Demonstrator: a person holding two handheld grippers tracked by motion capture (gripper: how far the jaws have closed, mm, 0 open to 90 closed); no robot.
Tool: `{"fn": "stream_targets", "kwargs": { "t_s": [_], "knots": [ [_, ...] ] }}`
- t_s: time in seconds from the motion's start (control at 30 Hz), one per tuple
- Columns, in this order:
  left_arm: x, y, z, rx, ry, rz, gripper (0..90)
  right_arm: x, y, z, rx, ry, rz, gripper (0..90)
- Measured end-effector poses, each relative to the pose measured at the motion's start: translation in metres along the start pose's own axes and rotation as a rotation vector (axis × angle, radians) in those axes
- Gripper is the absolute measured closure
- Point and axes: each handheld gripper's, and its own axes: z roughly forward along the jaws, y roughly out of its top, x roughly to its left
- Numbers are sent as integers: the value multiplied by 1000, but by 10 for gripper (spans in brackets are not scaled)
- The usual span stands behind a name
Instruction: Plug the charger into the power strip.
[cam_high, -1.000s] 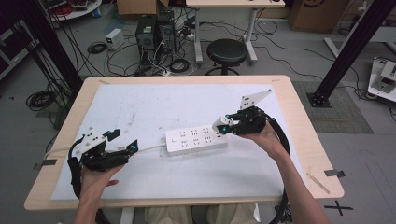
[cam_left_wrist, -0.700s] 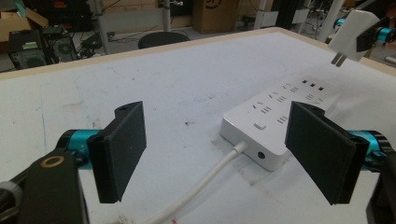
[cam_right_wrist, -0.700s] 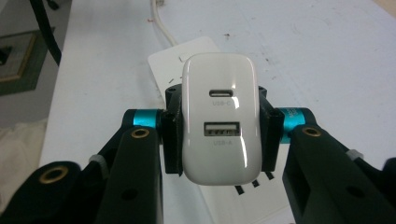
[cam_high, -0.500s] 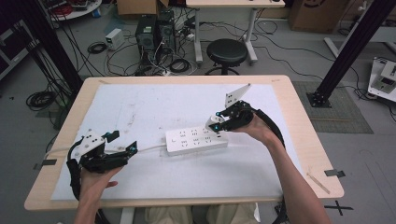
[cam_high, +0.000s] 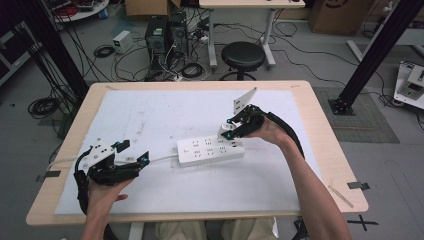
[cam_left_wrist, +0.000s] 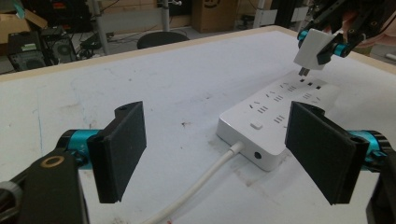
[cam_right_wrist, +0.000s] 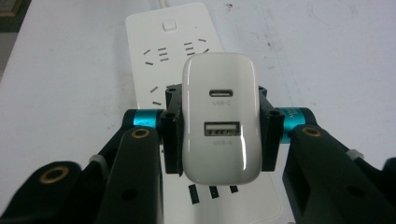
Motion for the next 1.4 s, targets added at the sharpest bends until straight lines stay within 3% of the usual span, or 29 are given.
{"fn": "stream_targets", "kwargs": {
  "t_s": [0.17, 0.33, 0.37, 0.5, 0.57, 1.1, 1.4],
  "knots": [
    [-1, -1, 0, 1, 0, 1, 206, -5, 3, 3, -6, 34, -46, 632],
    [-1, -2, -1, 4, 3, 2, 206, -8, 5, 8, 46, 32, -77, 632],
    [-2, -2, -2, 6, 5, -2, 206, -10, 9, 9, 69, 37, -90, 632],
    [-2, -3, -2, 9, 10, -5, 206, -13, 12, 13, 72, 61, -119, 632],
    [-2, -3, -3, 10, 12, -6, 206, -17, 14, 18, 114, 79, -136, 632],
    [-6, -7, -2, 15, 11, -13, 206, -17, 14, 27, 150, 97, -165, 632],
    [-7, -9, 0, 19, 7, -14, 206, -14, 13, 29, 159, 86, -152, 635]
  ]
}}
